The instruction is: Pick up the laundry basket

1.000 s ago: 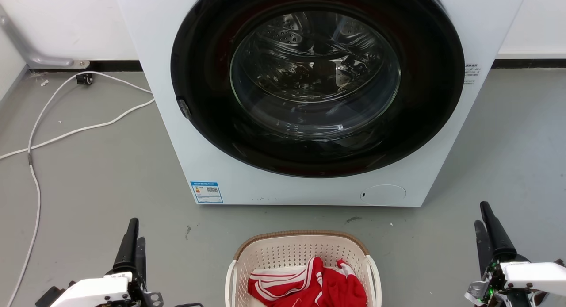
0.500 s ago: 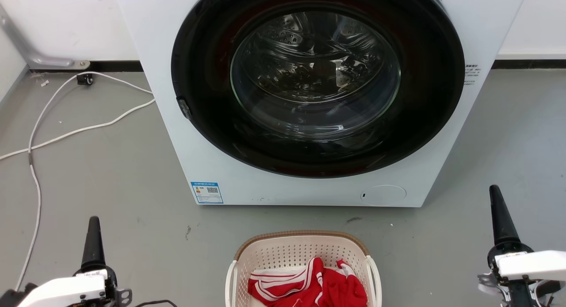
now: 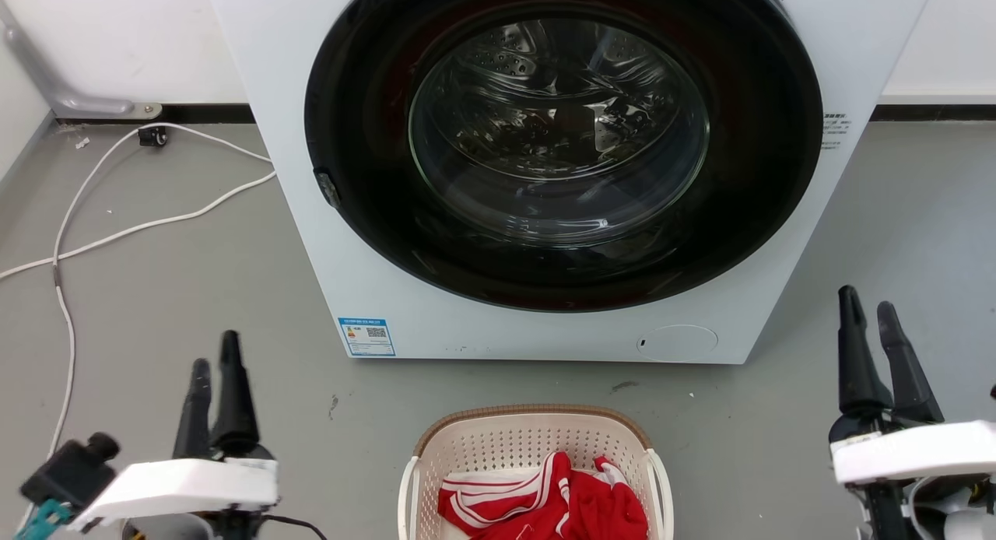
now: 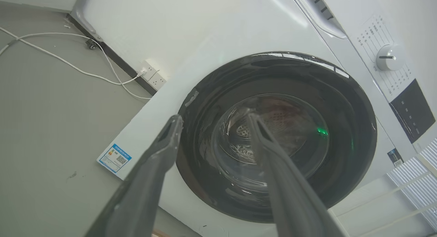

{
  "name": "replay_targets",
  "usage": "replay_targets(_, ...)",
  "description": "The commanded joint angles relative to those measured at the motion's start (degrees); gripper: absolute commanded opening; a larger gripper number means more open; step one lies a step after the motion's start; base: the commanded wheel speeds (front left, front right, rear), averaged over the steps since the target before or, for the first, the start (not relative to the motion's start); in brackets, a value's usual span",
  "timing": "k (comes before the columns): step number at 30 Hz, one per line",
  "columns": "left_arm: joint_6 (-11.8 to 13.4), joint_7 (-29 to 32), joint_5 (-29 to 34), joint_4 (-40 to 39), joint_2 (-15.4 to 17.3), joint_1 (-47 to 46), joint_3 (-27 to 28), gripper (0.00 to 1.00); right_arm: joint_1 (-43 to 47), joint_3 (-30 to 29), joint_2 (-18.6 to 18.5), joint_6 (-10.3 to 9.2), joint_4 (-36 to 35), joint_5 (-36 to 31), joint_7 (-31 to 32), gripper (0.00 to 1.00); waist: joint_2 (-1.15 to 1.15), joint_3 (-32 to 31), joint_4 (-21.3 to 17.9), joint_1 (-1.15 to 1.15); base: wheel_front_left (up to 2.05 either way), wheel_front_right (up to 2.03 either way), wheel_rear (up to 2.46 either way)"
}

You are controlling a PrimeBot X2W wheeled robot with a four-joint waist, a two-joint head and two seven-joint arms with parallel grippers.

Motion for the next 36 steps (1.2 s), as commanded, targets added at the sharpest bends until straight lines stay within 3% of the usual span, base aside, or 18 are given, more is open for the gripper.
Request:
replay_targets(1, 0.3, -0.7, 4.4, -1.9, 0.2, 0.2, -1.7, 1.0, 0.5, 0.5, -0.2, 0.0, -0.8, -3.3, -0.7, 1.0, 0.0, 0.0, 0.0, 0.0, 0.0, 0.0, 0.0)
replay_targets(11, 2.4, -2.4, 21.0, -4.3, 0.4, 1.6, -8.3, 1.0, 1.6, 3.1, -0.2, 0.0, -2.1, -16.1, -2.3, 1.0, 0.0, -0.1, -0.3, 0.0, 0.0, 0.0, 0.0)
replay_targets(16, 5.1, -3.1, 27.4, -4.6, 2.7, 1.4, -12.7, 1.0, 1.9, 3.4, -0.2, 0.0, -2.4, -20.2, -3.1, 1.0, 0.0, -0.1, -0.4, 0.0, 0.0, 0.0, 0.0)
replay_targets(23, 8.7, -4.2, 30.7, -4.1, 5.5, 1.1, -17.9, 1.0, 3.0, 3.7, -0.2, 0.0, -1.0, -24.6, -4.1, 1.0, 0.0, -0.2, -0.4, 0.0, 0.0, 0.0, 0.0)
replay_targets(36, 11.5, -6.0, 37.1, -2.2, 8.7, 0.7, -23.7, 1.0, 3.7, 5.3, -0.2, 0.0, 2.2, -32.7, -5.5, 1.0, 0.0, -0.4, -0.4, 0.0, 0.0, 0.0, 0.0)
